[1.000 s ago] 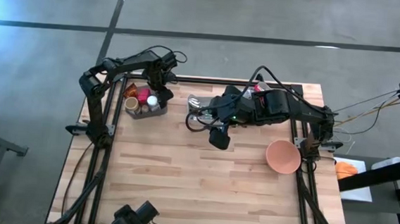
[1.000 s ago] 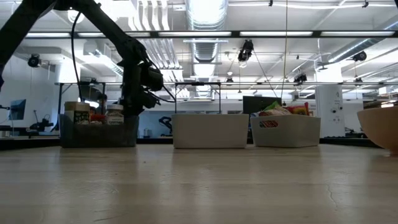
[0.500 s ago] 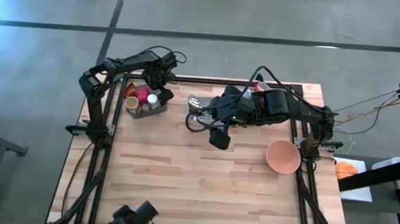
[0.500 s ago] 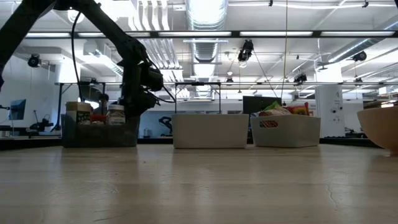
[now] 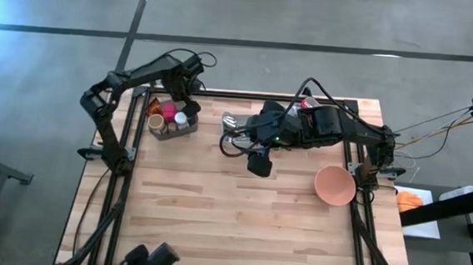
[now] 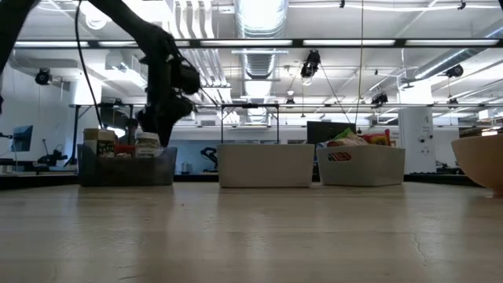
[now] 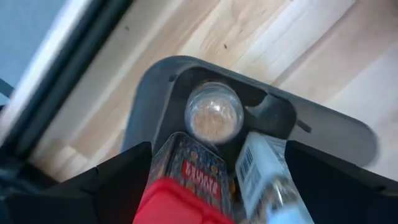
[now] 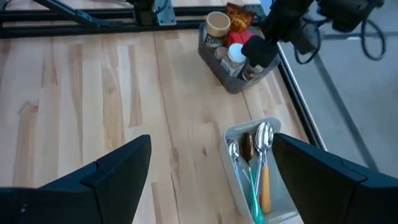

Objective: Pick & Place Food Item
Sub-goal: Return to Home Position

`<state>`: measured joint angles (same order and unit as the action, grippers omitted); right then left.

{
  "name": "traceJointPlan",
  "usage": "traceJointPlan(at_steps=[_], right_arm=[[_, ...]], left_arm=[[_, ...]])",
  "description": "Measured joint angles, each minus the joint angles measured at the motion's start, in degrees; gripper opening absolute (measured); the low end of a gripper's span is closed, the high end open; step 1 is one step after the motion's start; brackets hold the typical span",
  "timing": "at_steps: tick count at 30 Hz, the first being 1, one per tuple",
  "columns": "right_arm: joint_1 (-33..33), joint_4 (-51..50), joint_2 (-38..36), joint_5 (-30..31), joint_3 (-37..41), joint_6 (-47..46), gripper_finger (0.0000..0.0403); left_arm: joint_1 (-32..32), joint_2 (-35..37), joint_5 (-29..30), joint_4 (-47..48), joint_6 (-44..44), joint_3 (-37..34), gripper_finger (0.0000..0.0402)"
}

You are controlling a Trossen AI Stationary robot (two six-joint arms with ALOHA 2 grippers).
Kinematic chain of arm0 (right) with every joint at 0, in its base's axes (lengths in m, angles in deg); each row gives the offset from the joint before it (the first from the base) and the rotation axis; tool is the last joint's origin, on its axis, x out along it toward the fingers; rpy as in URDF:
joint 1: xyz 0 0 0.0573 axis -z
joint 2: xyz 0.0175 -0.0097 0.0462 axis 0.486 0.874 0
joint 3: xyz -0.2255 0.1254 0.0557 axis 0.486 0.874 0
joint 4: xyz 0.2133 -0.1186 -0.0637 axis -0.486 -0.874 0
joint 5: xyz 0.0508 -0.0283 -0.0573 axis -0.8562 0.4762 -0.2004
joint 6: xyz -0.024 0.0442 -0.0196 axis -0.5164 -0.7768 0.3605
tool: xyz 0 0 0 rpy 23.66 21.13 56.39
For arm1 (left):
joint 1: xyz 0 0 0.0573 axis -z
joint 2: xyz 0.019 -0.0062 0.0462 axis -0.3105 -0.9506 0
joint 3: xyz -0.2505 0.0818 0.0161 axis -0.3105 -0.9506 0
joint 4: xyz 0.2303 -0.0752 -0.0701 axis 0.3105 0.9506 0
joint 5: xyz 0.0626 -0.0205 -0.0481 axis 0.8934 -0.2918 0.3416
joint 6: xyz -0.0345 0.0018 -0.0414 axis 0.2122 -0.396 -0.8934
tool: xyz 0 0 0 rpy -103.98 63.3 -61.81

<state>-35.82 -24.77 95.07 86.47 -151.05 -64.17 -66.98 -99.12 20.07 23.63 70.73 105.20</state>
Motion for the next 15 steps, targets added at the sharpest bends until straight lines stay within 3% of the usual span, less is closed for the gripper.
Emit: traceJointPlan(at_steps=[7, 11, 15], right_arm=[[0.95, 1.01, -2.01, -0.04, 0.02, 1.24, 0.0331], [1.86, 1.21, -4.70, -0.04, 0.02, 1.26, 0.0331], [2.80, 2.00, -7.89, -0.12, 0.08, 2.52, 0.0331]], left_arm=[[0.56, 11.38, -1.24, 0.77, -3.43, 0.00, 0.0372], [2.17, 18.69, -6.84, 0.27, -13.53, 0.00, 0.0373], [4.99, 25.97, -13.51, 0.28, -16.69, 0.00, 0.0373]])
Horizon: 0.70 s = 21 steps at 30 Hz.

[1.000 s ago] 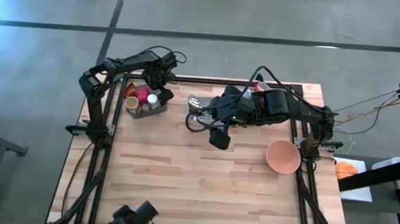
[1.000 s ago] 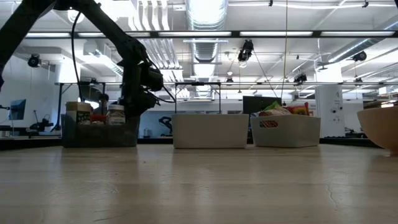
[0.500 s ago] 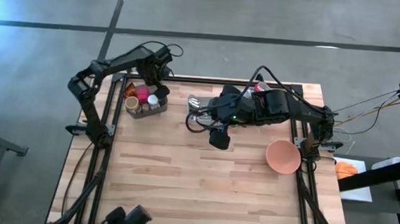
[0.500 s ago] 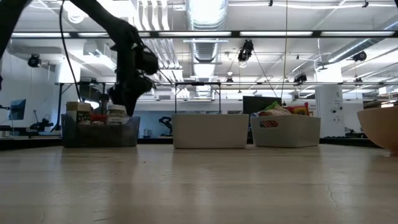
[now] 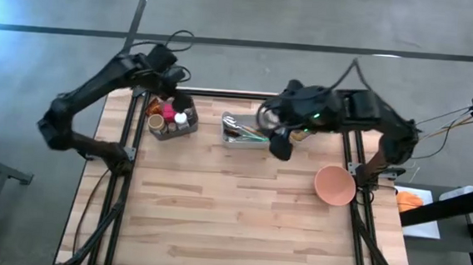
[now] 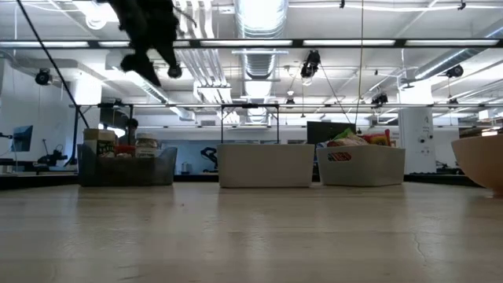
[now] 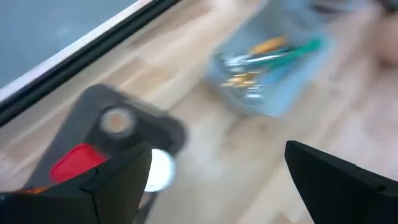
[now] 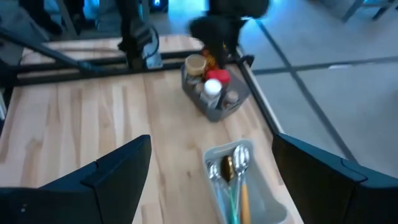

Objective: Pick & Place Food Item
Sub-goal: Return to Home Position

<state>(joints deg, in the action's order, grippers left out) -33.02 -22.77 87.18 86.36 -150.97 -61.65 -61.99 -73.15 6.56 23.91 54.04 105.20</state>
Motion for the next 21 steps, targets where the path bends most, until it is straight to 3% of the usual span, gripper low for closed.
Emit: traceJointPlan(at_steps=[6, 10, 14, 21], right_arm=[[1.46, 0.34, -4.13, -0.08, 1.23, 0.43, 0.0331], [3.24, 0.42, -7.73, -0.27, 5.59, 0.33, 0.0331], [5.98, 3.48, -13.87, -3.32, 14.90, -1.12, 0.0331], [8.94, 20.19, -30.95, -6.02, 38.96, -3.68, 0.0331]], left_arm=[[9.52, 11.79, -2.09, -6.15, 4.71, -1.87, 0.0373], [17.61, 20.66, 3.20, -15.73, 1.55, -6.75, 0.0373], [23.91, 29.52, 10.10, -22.81, -5.60, -14.46, 0.0373], [32.78, 38.38, 10.47, -25.10, -9.86, -24.15, 0.0373]])
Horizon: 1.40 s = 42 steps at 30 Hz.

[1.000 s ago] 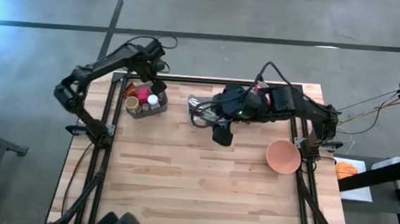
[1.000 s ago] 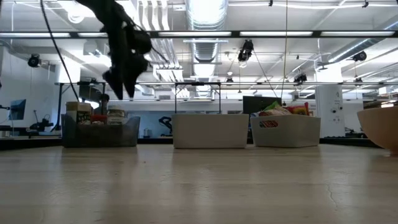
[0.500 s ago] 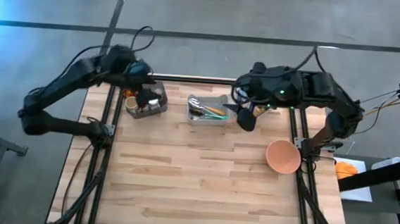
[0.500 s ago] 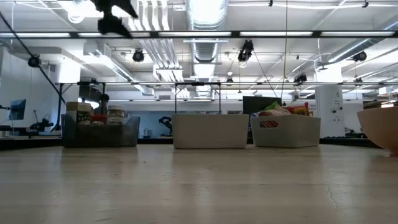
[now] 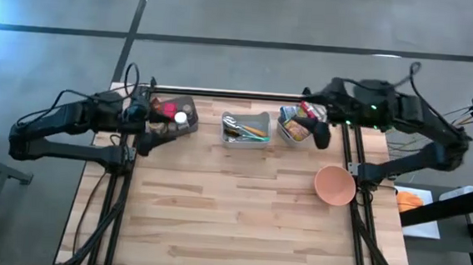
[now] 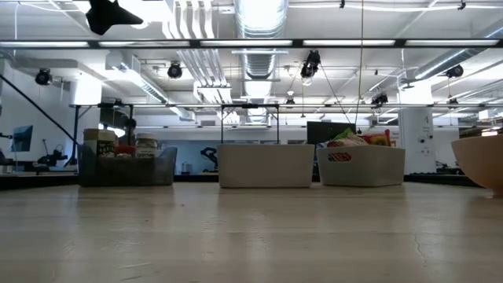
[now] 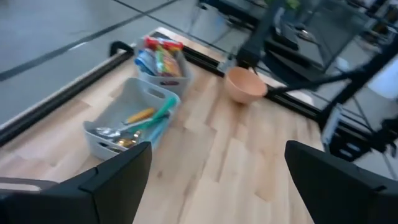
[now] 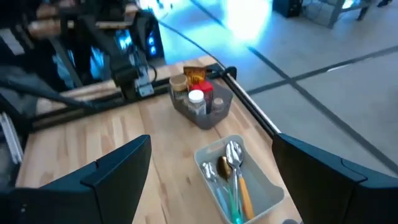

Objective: Pick & Place Food Item
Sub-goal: Return to Home Position

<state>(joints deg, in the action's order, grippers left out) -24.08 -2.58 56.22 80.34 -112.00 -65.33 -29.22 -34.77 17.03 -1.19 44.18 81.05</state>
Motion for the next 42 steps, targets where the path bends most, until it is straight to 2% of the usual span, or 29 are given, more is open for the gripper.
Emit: traceJointPlan(at_steps=[6, 11, 14, 18, 21, 26, 34, 42], right_arm=[[0.32, 10.71, -14.61, 1.73, 19.35, -5.99, 0.0331], [0.32, 11.91, -25.78, 7.64, 31.50, -8.05, 0.0331], [0.28, 11.30, -31.91, 7.58, 37.70, -11.46, 0.0331], [0.26, 12.11, -40.39, 7.56, 44.98, -13.98, 0.0331], [0.14, 17.91, -46.50, 5.59, 50.93, -13.77, 0.0331], [0.12, 29.43, -55.72, 0.20, 61.14, -8.54, 0.0331], [0.12, 35.22, -64.52, -0.35, 70.95, -6.79, 0.0331], [0.12, 35.51, -68.35, -0.45, 74.51, -0.72, 0.0331]], left_arm=[[3.06, 3.61, 0.02, 0.81, 1.26, -3.69, 0.0373], [3.12, 7.28, 1.57, -1.94, -7.01, -10.46, 0.0373], [3.68, 9.88, 0.88, -6.08, -6.16, -15.92, 0.0373], [4.97, 12.99, -4.13, -16.95, -5.54, -23.86, 0.0373], [5.59, 14.68, -7.61, -25.26, -5.23, -28.30, 0.0373], [5.63, 15.71, -8.16, -27.09, -4.53, -31.91, 0.0373], [5.85, 16.17, -8.04, -27.84, -1.19, -36.22, 0.0373], [5.84, 19.89, -7.56, -37.83, 0.92, -44.69, 0.0373]])
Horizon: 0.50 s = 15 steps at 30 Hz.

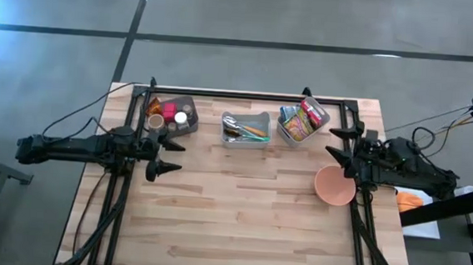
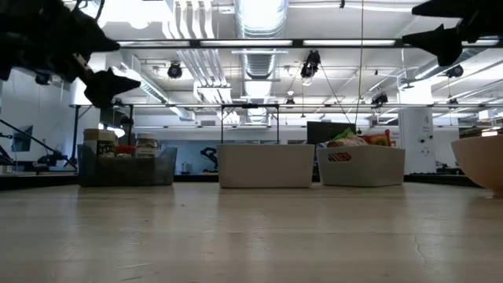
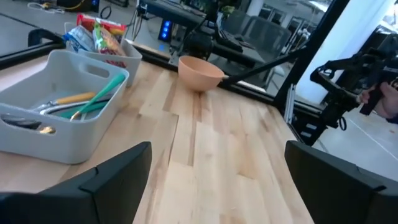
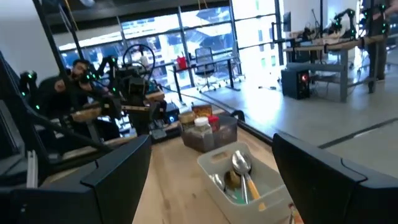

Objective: Pick & Place Food Item
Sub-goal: Return to Home Position

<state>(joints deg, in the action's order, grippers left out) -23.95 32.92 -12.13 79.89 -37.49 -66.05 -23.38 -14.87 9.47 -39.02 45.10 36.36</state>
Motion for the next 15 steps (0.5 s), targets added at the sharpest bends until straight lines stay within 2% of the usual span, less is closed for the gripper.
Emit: traceJointPlan(at_steps=[7, 12, 15], right_arm=[[0.00, 2.86, 0.17, 0.46, 3.60, 1.84, 0.0331], [0.02, 3.56, 0.02, 0.57, 5.39, 0.58, 0.0331], [0.02, 7.62, 0.00, 0.47, 7.17, 0.31, 0.0331]], left_arm=[[-0.01, 3.89, 0.00, -6.95, -0.51, -7.23, 0.0373], [0.01, 5.97, -0.02, -7.14, 0.04, -8.85, 0.0373], [-0.01, 6.83, 0.01, -7.71, 1.01, -9.65, 0.0373]])
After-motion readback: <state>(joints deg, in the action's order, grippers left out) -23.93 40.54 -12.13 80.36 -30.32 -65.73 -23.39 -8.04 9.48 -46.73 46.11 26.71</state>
